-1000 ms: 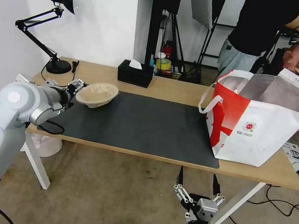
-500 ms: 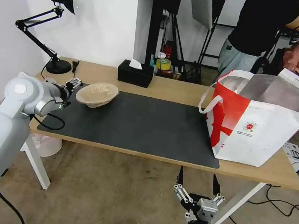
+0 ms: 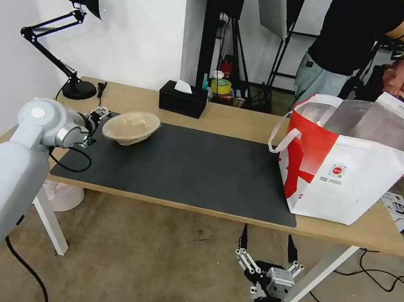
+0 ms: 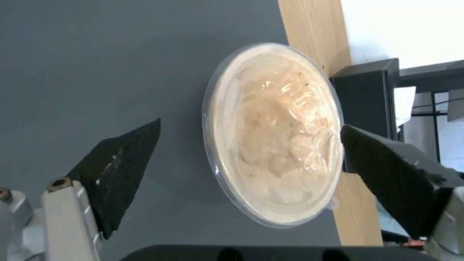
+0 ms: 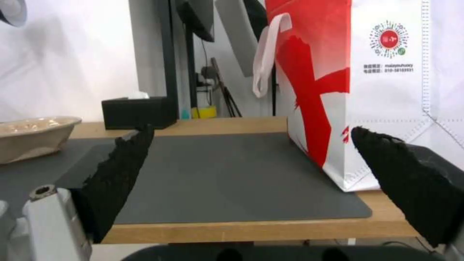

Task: Pick up the trash from the table and place it into the takeout bag.

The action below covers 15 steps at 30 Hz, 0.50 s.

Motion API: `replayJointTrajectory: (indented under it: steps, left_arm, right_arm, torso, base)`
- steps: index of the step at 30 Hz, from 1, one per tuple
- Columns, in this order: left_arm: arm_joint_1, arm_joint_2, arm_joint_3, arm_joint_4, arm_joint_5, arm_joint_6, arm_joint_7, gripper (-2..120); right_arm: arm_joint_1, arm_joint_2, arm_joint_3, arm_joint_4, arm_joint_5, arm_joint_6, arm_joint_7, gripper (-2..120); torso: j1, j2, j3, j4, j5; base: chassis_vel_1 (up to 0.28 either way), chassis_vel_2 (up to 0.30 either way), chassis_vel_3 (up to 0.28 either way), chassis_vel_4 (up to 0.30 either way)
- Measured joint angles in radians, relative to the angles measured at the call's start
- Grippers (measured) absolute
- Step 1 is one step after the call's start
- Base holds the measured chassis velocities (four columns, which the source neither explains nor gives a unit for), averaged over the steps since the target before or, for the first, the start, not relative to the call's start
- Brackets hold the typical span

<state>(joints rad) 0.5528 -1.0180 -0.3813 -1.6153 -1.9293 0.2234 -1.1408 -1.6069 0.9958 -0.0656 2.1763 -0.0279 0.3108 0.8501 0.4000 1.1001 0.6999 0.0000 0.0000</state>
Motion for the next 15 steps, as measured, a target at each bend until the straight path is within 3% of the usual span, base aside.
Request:
replayJointTrajectory:
  steps: [15]
  left_arm:
    - [-0.014,-0.027,0.007,0.033,0.01,0.011,0.011,100]
  right_arm:
    - [0.0,0.0,0.0,0.0,0.0,0.0,0.0,100]
  torso:
    - [0.0,0.0,0.0,0.0001,0.0]
  base:
    - [0.0,0.0,0.0,0.0]
